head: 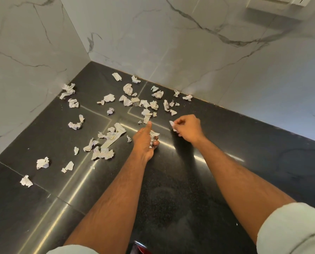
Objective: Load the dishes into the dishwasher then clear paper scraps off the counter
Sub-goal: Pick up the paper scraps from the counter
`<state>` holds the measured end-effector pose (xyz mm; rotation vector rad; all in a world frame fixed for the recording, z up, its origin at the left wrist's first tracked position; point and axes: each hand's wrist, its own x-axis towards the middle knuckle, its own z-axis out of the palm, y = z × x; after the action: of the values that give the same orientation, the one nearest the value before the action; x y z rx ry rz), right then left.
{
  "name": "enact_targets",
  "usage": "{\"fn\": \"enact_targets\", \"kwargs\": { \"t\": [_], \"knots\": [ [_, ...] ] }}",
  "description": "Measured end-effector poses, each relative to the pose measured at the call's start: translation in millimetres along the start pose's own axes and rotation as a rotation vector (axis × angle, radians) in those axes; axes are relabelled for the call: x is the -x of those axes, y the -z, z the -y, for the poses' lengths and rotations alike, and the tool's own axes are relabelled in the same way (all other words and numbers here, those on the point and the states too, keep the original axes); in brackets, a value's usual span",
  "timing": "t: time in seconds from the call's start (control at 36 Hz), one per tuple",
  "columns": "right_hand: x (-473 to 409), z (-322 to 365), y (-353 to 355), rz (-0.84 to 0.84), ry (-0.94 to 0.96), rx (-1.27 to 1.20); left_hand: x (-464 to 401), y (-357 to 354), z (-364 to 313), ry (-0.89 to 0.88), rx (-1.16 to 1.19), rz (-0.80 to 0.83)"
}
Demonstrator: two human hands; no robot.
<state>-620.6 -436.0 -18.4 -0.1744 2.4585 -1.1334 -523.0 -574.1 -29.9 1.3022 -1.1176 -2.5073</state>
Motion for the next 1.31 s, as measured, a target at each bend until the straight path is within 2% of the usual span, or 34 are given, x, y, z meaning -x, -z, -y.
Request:
{"fn": "enact_targets", "kwargs": {
  "t": [0.03, 0.08, 0.22, 0.31, 0.36, 0.44, 0.53, 0.78, 0.92, 1.08, 1.14, 1.19, 1.31],
  "knots": [
    [6.1, 4.7, -3.0, 0.036, -0.036, -0.187, 0.8, -2.3, 0.1, -0.001, -0.014, 0.013],
    [17.6, 13.4, -10.6, 0.093, -0.028, -0.371, 3.6, -7.8, 0.5, -0.012, -0.05, 0.065],
    [28.9, 28.6, -19.4, 0.195, 0.077, -0.369, 6.1, -17.7, -0.2, -0.036, -0.1, 0.155],
    [21.1, 34.2, -7.2, 0.389, -0.008, -0.49, 2.8, -18.7, -6.1, -0.032, -0.059, 0.133],
    [8.5, 34.1, -2.2, 0.357, 0.004, -0.35, -0.4, -19.0, -9.0, -0.032, -0.059, 0.093],
    [-17.5, 31.6, -1.3, 0.089, 0.144, 0.071, -4.9, -19.3, -9.5, -0.035, -0.039, 0.049],
    [-36.4, 38.8, 0.4, -0.039, 0.199, 0.193, -5.3, -19.1, -7.5, -0.027, -0.036, 0.038],
    [-88.7, 46.0, -12.8, -0.03, 0.144, 0.489, -4.7, -8.2, 3.1, -0.018, -0.051, -0.009],
    [-81.7, 58.9, -20.5, 0.005, 0.239, 0.79, -4.4, -4.2, -2.2, -0.025, -0.015, 0.0],
    [-47.6, 61.3, -34.9, -0.006, 0.448, 0.956, -2.8, 10.7, -10.3, -0.038, -0.017, 0.027],
    [-40.0, 55.4, -36.5, 0.05, 0.452, 0.915, -1.0, 14.2, -7.9, -0.034, -0.02, 0.019],
    [-35.9, 46.0, -33.8, 0.074, 0.379, 0.706, 0.7, 15.5, -3.5, -0.03, -0.014, 0.023],
    [-9.1, 31.4, -22.3, 0.004, 0.166, -0.147, 3.5, 12.9, 5.9, -0.022, -0.019, 0.061]
  ]
}}
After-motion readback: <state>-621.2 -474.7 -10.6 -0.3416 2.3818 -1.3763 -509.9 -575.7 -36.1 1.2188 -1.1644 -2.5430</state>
